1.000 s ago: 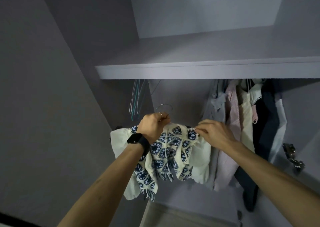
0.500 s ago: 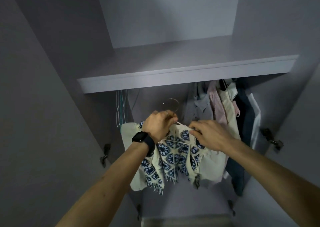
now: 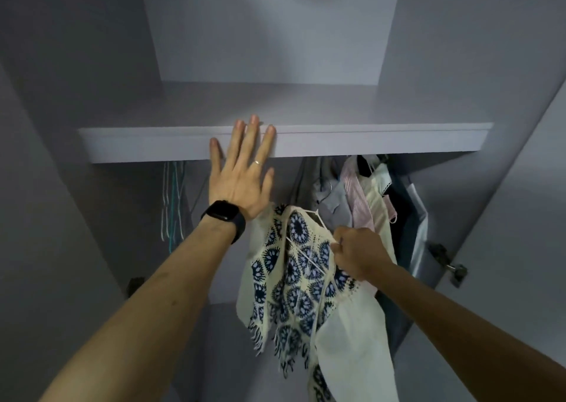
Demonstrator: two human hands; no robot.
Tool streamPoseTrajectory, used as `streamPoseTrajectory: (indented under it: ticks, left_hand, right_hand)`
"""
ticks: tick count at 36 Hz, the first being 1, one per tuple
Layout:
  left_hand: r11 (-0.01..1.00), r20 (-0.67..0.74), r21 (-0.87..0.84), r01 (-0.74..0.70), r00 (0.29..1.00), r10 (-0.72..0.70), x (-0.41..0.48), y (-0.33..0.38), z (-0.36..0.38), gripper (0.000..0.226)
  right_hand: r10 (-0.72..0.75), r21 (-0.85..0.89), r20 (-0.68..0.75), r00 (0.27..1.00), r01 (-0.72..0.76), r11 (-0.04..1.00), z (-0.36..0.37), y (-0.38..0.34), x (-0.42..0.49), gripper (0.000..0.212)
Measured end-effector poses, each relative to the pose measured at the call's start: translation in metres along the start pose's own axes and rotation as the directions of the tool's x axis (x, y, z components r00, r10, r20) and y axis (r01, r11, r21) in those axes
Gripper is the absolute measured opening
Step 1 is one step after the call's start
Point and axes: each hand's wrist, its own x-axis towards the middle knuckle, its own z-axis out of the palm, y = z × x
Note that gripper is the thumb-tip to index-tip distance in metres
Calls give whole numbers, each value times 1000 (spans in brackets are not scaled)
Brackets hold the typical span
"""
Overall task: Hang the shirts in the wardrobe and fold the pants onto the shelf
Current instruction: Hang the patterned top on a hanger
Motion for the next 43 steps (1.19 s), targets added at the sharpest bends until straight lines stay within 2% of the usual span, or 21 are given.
streamPoseTrajectory:
  ticks: [5, 10, 13, 18, 23, 30, 32, 35, 40, 43]
  left_hand:
    - [999, -136, -33, 12, 991, -17, 7, 3, 31, 67]
    - [999, -280, -29, -32, 960, 23, 13, -3, 45, 64]
    - [999, -337, -7, -43, 941, 38, 16, -5, 45, 62]
    - [998, -412, 3, -60, 909, 56, 17, -6, 53, 60]
    - [997, -488, 56, -46, 870, 68, 20, -6, 61, 58]
    - [999, -556, 42, -34, 830, 52, 22, -6, 72, 56]
    - [999, -572, 35, -35, 819, 48, 22, -5, 73, 55]
    - [999, -584, 33, -34, 811, 46, 22, -4, 75, 54]
    - [999, -618, 42, -29, 785, 48, 25, -6, 78, 53]
    - [998, -630, 37, -41, 775, 55, 27, -7, 82, 51]
  right_hand:
    - [52, -26, 9, 999, -52, 998, 9, 0, 36, 19]
    - [128, 57, 0, 992, -127, 990, 21, -5, 79, 21]
    - [180, 107, -37, 983, -175, 979, 28, -7, 100, 22]
    - [266, 73, -117, 957, -259, 963, 43, -1, 133, 16]
    - [367, 113, -202, 908, -350, 930, 47, 7, 158, 24]
    - [365, 103, -343, 866, -351, 931, 40, 7, 193, 28]
    - [344, 33, -361, 867, -357, 933, 33, 7, 203, 33]
    - [346, -22, -360, 866, -379, 925, 21, 2, 221, 35]
    - [313, -99, -268, 911, -349, 932, 22, -4, 238, 29]
    - [344, -88, -216, 914, -369, 925, 27, 2, 239, 37]
